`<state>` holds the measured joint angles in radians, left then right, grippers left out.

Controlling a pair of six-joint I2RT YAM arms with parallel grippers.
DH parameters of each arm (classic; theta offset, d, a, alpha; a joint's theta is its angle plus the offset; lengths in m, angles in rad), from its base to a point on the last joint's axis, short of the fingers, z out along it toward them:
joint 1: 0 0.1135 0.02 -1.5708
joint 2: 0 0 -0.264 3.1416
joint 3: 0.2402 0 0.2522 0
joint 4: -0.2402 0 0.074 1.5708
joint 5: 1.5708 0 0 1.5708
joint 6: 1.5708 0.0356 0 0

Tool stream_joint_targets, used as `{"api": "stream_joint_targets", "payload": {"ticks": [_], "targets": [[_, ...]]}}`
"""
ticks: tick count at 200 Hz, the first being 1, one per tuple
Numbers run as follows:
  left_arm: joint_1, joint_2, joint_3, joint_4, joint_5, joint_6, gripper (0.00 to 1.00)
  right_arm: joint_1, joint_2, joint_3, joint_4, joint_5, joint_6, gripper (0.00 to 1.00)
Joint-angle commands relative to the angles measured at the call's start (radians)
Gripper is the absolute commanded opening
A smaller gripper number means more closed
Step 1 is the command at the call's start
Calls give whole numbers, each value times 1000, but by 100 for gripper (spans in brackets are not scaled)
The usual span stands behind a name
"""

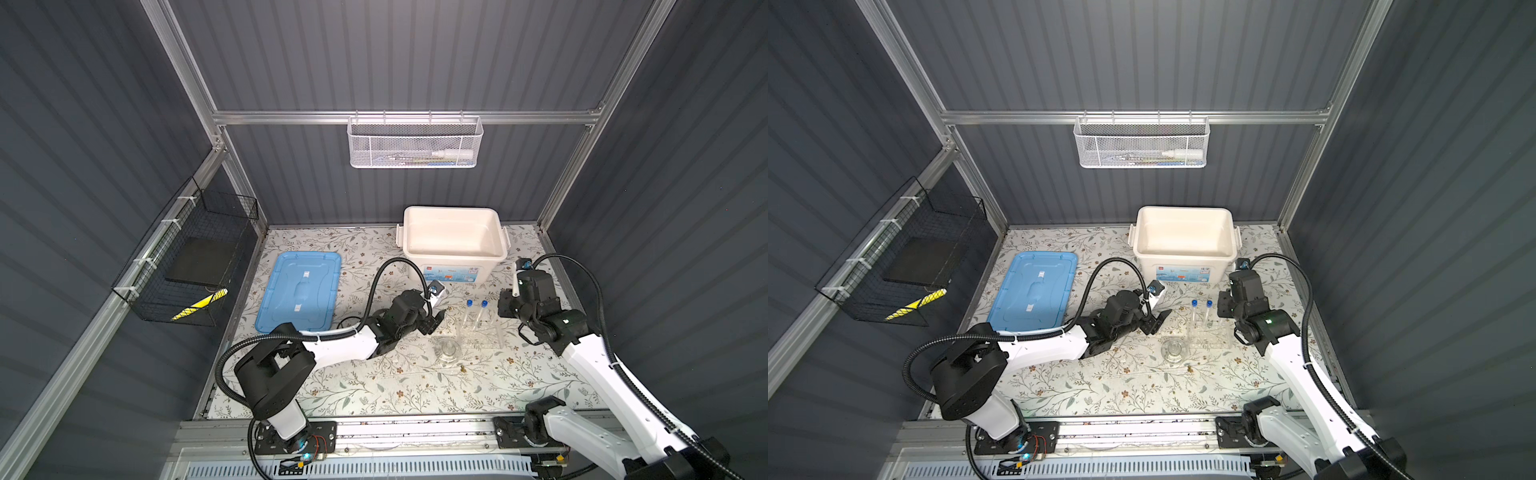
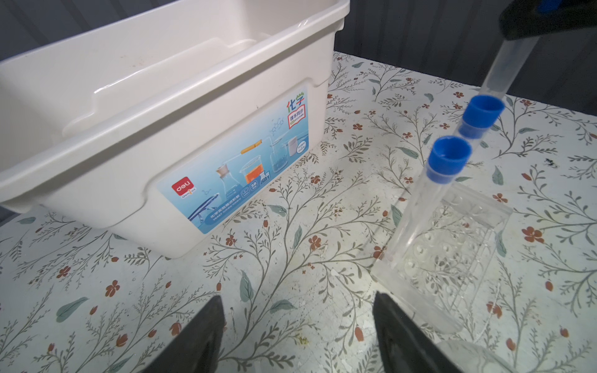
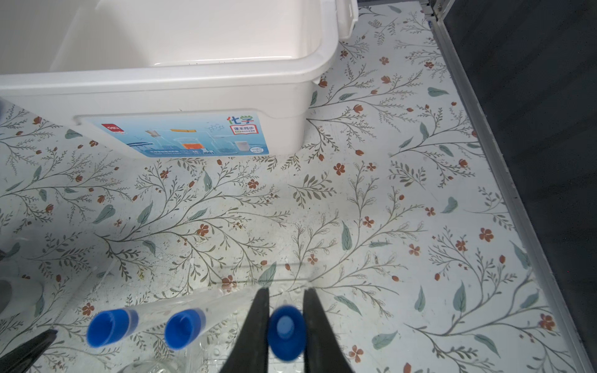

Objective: Organize the chemistry lab equipment

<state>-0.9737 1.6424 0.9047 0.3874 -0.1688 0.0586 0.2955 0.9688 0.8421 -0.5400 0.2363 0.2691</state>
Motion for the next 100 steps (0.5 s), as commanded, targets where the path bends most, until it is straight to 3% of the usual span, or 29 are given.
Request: {"api": "stream_joint_targets", "payload": {"ticks": [1, 100], "targets": [[-4, -1, -9, 3, 2, -19, 75, 7, -6, -14, 7, 22, 9, 17], [-2, 5, -10, -1, 2, -20, 75, 25, 16, -21, 34, 4, 25, 17]]}}
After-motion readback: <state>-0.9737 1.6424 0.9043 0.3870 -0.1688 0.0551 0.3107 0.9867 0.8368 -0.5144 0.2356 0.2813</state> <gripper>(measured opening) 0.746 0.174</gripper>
